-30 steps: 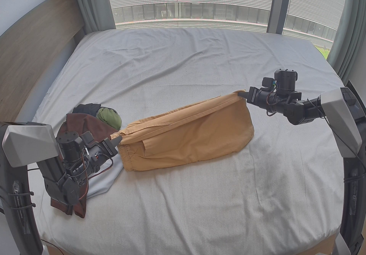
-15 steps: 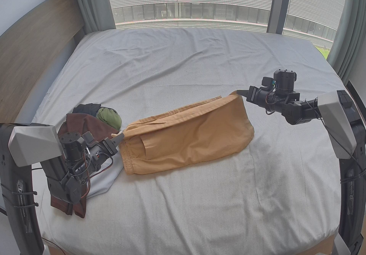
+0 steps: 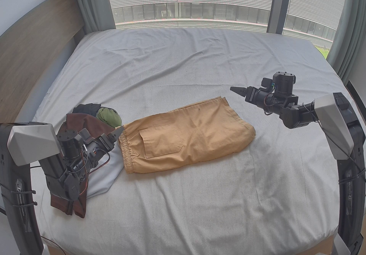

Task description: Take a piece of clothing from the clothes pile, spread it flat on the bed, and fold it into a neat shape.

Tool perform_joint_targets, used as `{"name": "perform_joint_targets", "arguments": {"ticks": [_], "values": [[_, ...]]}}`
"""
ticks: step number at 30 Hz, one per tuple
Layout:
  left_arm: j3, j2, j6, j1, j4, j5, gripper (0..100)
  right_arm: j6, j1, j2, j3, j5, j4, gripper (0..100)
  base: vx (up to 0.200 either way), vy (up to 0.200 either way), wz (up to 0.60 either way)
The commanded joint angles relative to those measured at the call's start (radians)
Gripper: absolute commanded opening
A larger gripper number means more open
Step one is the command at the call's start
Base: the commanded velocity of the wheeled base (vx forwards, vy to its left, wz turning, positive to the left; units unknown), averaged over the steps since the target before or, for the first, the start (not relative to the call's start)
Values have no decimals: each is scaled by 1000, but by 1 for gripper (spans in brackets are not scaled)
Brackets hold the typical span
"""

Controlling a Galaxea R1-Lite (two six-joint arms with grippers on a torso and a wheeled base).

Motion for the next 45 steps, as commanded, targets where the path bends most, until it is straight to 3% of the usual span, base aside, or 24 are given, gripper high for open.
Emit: {"name": "perform_joint_targets", "arguments": {"ticks": [1,17,22,30,39,45], "values": [[12,-39,-2,-2,0,-3,100,-4,4,-113,129,3,-6,100,0,0,0],[99,-173,6,-37,0,-51,100,-62,22,-399,497,11,-86,100,0,0,0],[128,-199,13,-49,0,-61,100,-103,22,-446,663,18,-179,100,0,0,0],[165,-199,78,-69,0,-92,100,-99,24,-443,789,51,-288,100,0,0,0],[174,-202,85,-69,0,-97,100,-54,41,-420,884,67,-386,100,0,0,0],[191,-199,113,-79,0,-97,100,-28,45,-319,936,69,-526,100,0,0,0]]}}
